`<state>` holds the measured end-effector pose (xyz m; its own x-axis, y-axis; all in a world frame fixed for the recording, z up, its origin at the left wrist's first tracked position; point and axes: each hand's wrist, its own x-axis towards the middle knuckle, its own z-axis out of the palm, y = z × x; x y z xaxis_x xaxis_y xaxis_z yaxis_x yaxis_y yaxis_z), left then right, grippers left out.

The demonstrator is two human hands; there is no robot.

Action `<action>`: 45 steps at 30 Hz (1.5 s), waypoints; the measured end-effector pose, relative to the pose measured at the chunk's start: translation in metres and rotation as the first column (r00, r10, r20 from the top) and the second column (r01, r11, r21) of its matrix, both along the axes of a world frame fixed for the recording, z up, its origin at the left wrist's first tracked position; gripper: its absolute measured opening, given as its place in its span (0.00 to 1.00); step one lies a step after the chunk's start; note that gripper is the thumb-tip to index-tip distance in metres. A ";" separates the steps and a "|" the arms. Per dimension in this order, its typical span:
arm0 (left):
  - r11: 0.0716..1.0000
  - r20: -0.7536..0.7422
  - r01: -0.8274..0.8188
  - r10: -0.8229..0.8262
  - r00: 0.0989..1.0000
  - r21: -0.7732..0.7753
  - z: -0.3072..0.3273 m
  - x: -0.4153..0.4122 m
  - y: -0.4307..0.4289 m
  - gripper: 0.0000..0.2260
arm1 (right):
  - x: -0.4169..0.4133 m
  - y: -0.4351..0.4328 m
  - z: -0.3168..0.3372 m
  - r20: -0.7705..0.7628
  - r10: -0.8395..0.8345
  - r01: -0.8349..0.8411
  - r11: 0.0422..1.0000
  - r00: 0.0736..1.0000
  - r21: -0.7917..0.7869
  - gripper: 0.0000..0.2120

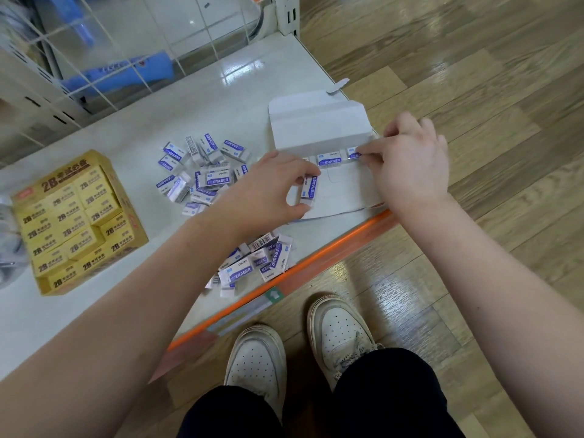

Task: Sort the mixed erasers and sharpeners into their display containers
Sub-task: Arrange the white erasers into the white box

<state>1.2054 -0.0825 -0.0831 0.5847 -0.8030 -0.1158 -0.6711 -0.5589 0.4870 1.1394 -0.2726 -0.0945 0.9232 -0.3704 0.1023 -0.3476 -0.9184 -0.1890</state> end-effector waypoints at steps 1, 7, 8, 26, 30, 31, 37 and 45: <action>1.000 0.009 -0.005 0.005 1.000 -0.009 -0.001 0.000 0.000 0.21 | 0.000 0.000 -0.001 -0.003 -0.014 0.014 1.000 1.000 0.021 0.11; 0.955 -0.031 -0.191 0.189 0.981 -0.226 -0.003 -0.009 0.002 0.20 | 0.004 0.003 -0.005 0.196 0.087 -0.118 0.981 0.977 0.152 0.08; 0.941 -0.053 -0.226 0.220 0.974 -0.252 -0.001 -0.011 0.002 0.20 | 0.003 0.009 -0.002 0.286 0.135 -0.192 0.964 0.949 0.183 0.07; 0.875 -0.339 -0.363 0.251 0.907 -0.322 0.011 -0.020 0.001 0.22 | -0.011 0.028 -0.008 0.416 0.301 -0.457 0.817 0.858 0.352 0.09; 0.856 -0.314 -0.395 0.295 0.903 -0.333 0.012 -0.020 0.003 0.19 | -0.012 0.030 -0.002 0.440 0.167 -0.397 0.765 0.883 0.506 0.05; 0.851 -0.319 -0.399 0.294 0.901 -0.341 0.012 -0.020 0.004 0.19 | -0.012 0.030 0.000 0.419 0.141 -0.375 0.745 0.897 0.552 0.04; 0.791 -0.432 -0.457 0.275 0.859 -0.407 0.010 -0.020 0.005 0.17 | -0.015 0.031 0.002 0.352 0.180 -0.361 0.746 0.918 0.560 0.11; 0.867 -0.198 -0.400 0.354 0.914 -0.297 0.007 -0.015 0.010 0.12 | -0.009 0.032 0.004 0.236 0.259 -0.344 0.809 0.936 0.476 0.11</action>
